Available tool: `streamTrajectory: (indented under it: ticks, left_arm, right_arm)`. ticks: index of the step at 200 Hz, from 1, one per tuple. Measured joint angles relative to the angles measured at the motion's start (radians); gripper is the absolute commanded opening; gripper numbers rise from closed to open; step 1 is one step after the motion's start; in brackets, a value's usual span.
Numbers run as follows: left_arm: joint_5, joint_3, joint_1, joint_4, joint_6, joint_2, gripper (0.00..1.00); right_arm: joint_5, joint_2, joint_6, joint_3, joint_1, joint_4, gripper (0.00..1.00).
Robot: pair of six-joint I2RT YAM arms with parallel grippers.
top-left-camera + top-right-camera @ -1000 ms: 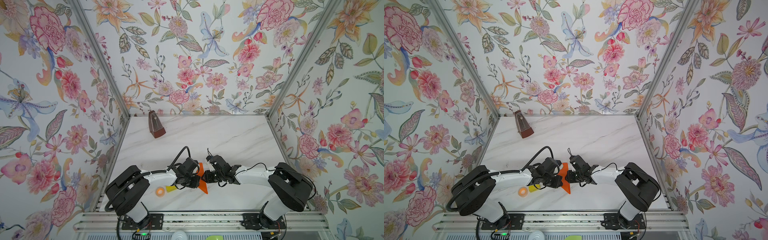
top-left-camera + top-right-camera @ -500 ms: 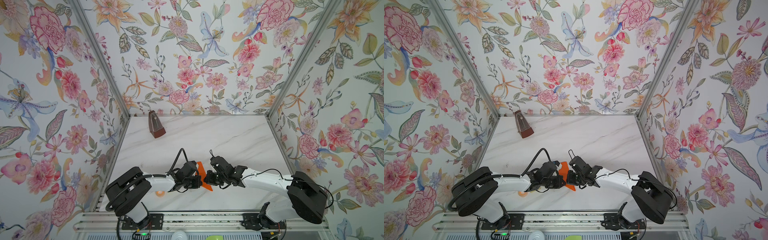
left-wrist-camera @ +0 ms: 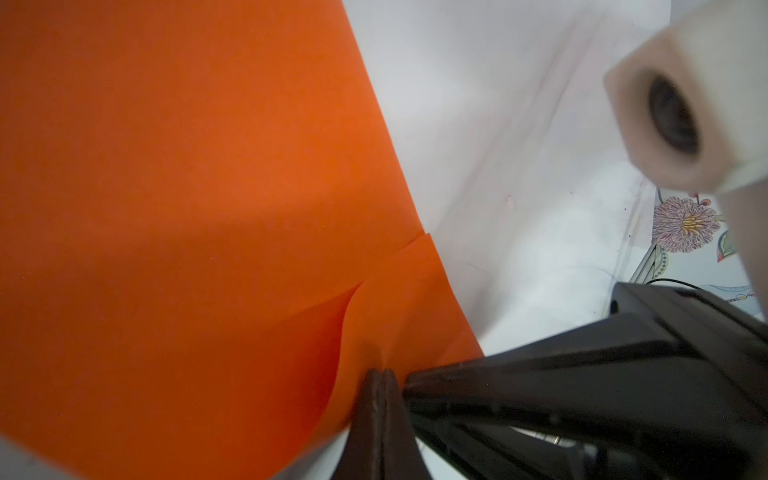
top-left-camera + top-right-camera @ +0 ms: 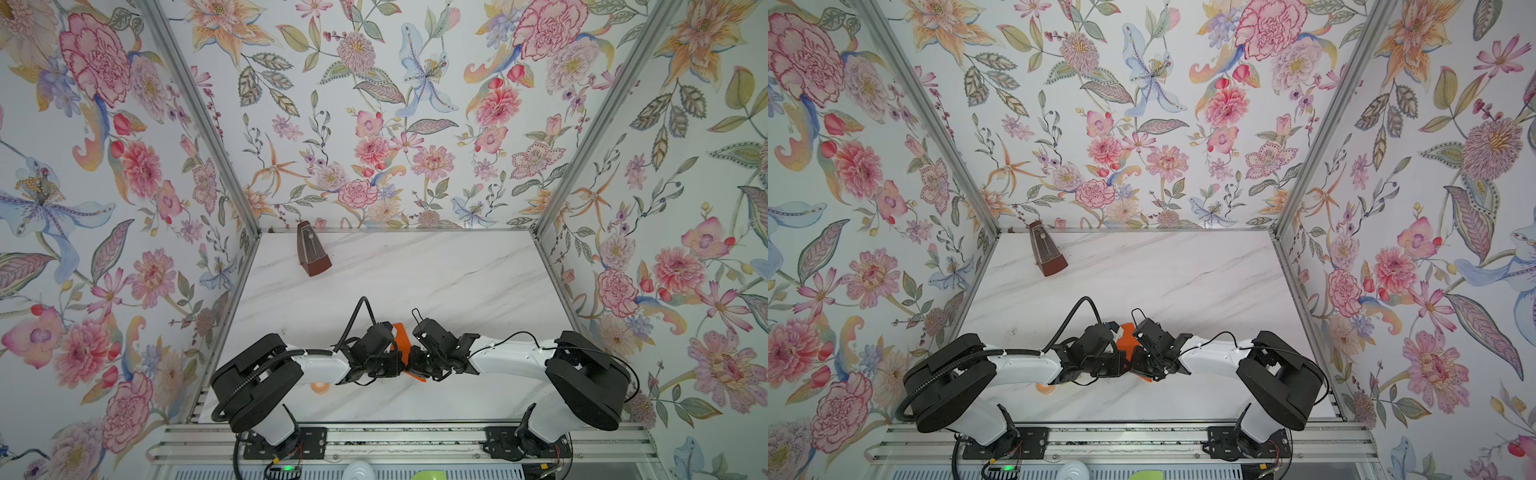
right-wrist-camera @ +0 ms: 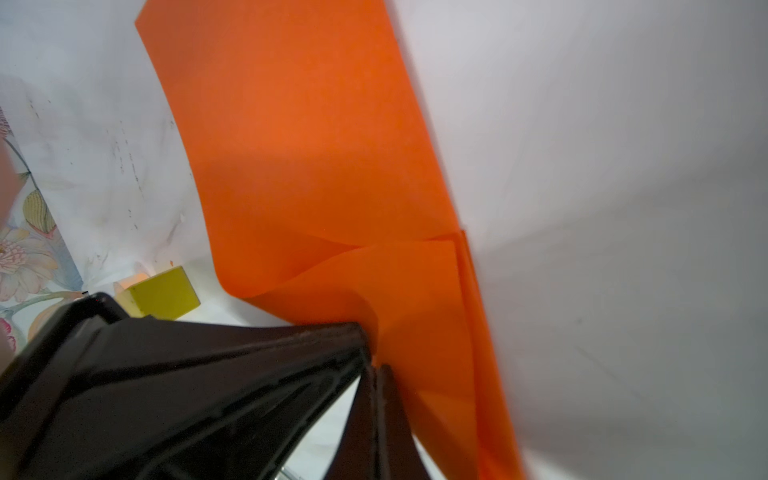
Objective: Fold a paper plane with a square sheet of paper (fold left side to right side)
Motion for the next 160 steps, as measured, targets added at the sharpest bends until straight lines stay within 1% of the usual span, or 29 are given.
streamTrajectory:
  ticks: [39, 67, 137, 160]
  left_arm:
    - [0.000, 0.000, 0.000, 0.002, 0.000, 0.000, 0.00]
    - [0.000, 0.000, -0.001, 0.005, 0.000, 0.002, 0.00]
    - [0.000, -0.002, -0.002, 0.009, 0.000, 0.002, 0.00]
    - [0.000, -0.002, -0.002, 0.009, 0.000, 0.002, 0.00]
  right_arm:
    - [0.004, 0.019, 0.004, -0.005, 0.000, 0.003, 0.00]
    - [0.010, 0.005, 0.011, -0.028, 0.000, 0.017, 0.00]
    - [0.035, -0.188, 0.060, -0.208, 0.000, 0.015, 0.00]
    - [0.037, -0.251, 0.067, -0.240, 0.000, -0.031, 0.00]
